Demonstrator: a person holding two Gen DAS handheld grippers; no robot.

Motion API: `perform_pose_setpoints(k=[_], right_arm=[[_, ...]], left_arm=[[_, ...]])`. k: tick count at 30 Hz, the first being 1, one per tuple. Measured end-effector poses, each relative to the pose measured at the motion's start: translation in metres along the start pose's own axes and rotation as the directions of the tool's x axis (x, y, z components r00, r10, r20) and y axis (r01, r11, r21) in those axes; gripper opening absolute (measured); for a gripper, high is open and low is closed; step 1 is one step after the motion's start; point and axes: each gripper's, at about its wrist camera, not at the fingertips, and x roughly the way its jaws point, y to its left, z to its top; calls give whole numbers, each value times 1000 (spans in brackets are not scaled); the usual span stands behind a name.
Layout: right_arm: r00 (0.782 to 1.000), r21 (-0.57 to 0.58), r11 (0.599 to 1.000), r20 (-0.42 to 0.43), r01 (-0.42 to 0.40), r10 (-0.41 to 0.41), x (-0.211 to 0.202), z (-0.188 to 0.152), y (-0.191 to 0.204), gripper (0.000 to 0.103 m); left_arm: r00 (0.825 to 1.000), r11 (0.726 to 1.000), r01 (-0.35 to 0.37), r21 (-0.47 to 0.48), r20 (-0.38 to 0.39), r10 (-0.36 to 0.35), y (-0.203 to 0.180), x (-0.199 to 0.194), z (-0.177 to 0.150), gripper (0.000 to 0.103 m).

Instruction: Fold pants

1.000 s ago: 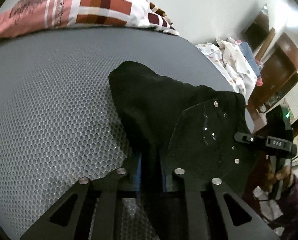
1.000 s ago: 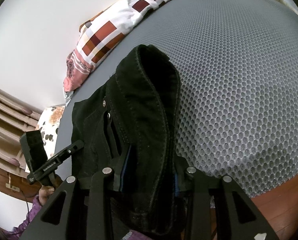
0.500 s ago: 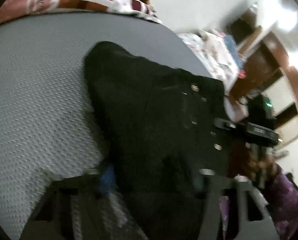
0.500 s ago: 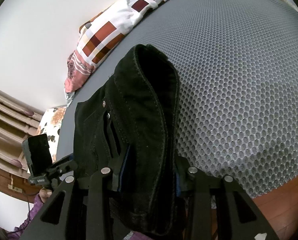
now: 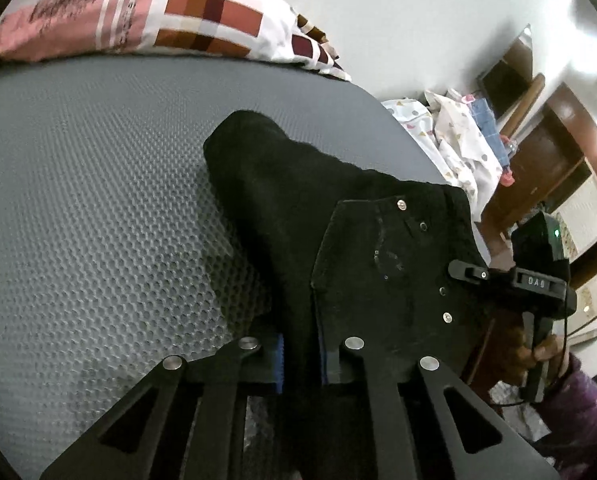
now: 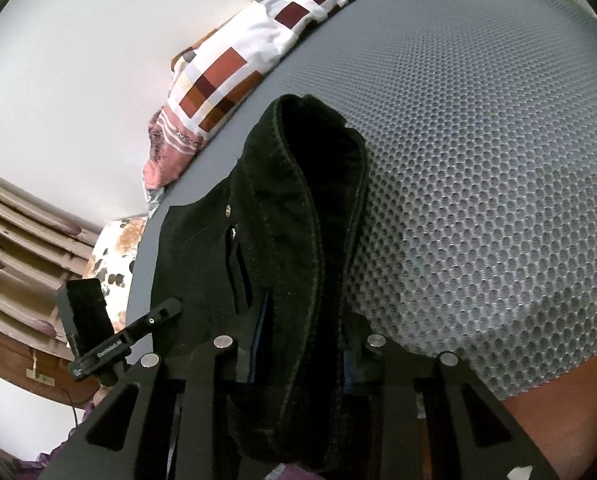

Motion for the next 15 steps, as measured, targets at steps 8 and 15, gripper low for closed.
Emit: perform_pose_setpoints(k=[8, 15], right_arm=[[999, 17, 999, -15, -45, 45, 10, 6, 12, 25], [997, 21, 997, -17, -72, 73, 22, 14, 23, 25]], left_arm=[[996, 992, -93, 89, 26, 91, -8, -14, 6, 11], [989, 984, -145, 104, 53, 140, -2, -23, 14, 11]])
